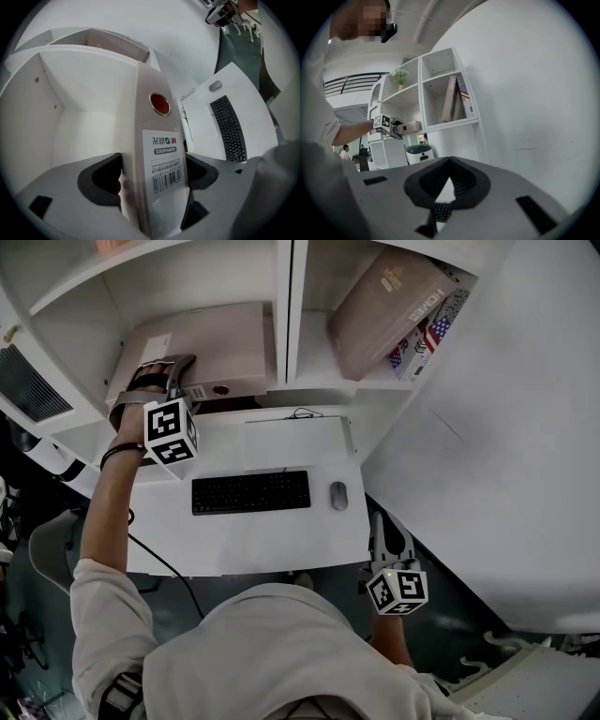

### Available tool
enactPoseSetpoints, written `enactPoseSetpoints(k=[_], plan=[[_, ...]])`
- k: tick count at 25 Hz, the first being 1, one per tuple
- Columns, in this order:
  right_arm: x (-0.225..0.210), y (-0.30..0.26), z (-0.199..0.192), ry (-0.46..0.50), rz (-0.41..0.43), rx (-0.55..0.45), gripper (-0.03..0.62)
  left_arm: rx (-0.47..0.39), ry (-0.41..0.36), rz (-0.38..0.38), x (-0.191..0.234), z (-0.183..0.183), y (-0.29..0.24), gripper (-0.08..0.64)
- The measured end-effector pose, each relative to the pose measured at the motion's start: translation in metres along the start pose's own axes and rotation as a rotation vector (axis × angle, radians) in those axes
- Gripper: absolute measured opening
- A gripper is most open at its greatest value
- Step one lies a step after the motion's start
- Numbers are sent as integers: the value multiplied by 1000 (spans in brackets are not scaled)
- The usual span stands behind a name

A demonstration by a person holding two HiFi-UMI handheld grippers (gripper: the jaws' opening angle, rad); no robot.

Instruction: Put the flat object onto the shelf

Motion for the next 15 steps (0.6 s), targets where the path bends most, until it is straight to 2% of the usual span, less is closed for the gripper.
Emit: enactPoseSetpoints(k=[10,15], plan=[[-5,-1,-1,-6,-3,3,3,-25,56,-141,12,-2,-5,410],[-5,0,-2,-6,-8,5,3,-64,82,-221,20,-6,-8,432]])
Point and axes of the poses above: the fingertips, and each gripper's own axes: y backward along the fingers, x to its left, z out of its top, the point moved 8 cm from there along y, backward along the fingers, and after that the axes turned 15 degrees about y, right-handed, at the moved point
